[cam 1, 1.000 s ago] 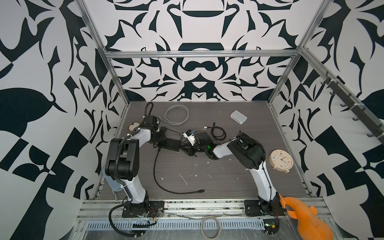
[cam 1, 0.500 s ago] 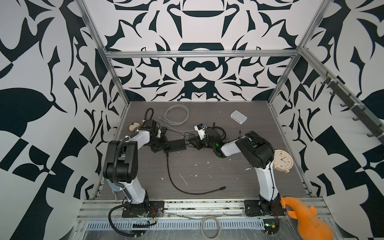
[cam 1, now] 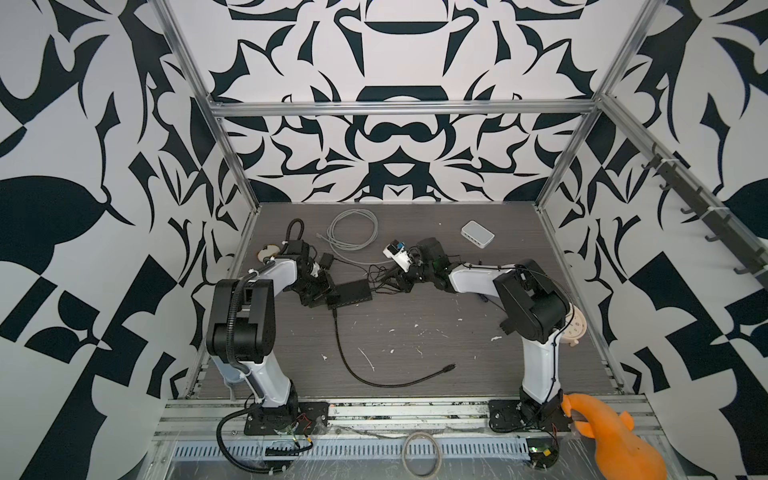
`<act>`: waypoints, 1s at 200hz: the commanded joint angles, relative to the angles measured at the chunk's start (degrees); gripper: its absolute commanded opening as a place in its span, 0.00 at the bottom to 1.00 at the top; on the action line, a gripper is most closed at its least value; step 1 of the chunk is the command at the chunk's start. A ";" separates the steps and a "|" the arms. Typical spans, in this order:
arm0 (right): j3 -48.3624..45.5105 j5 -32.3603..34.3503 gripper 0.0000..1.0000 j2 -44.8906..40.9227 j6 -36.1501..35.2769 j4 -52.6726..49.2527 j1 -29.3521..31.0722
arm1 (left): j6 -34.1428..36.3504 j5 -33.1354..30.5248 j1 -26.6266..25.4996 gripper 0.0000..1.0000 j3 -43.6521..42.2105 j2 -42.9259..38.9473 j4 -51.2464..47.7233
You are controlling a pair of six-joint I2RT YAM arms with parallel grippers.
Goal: Insert the plug into the switch port
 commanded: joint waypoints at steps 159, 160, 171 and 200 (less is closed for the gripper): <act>18.99 5.70 0.35 7.87 -45.64 -27.84 3.11 | 2.48 -2.80 0.41 0.54 -1.30 4.20 -10.34; 19.00 5.64 0.35 7.88 -45.67 -27.89 3.11 | 2.48 -2.77 0.41 0.54 -1.22 4.20 -10.38; 19.65 5.15 0.34 8.19 -46.37 -28.18 3.20 | 2.56 -2.65 0.41 0.54 -1.08 4.51 -10.44; 21.44 5.00 0.31 10.11 -49.62 -30.41 4.02 | 2.65 -2.52 0.37 0.54 -0.49 4.59 -10.64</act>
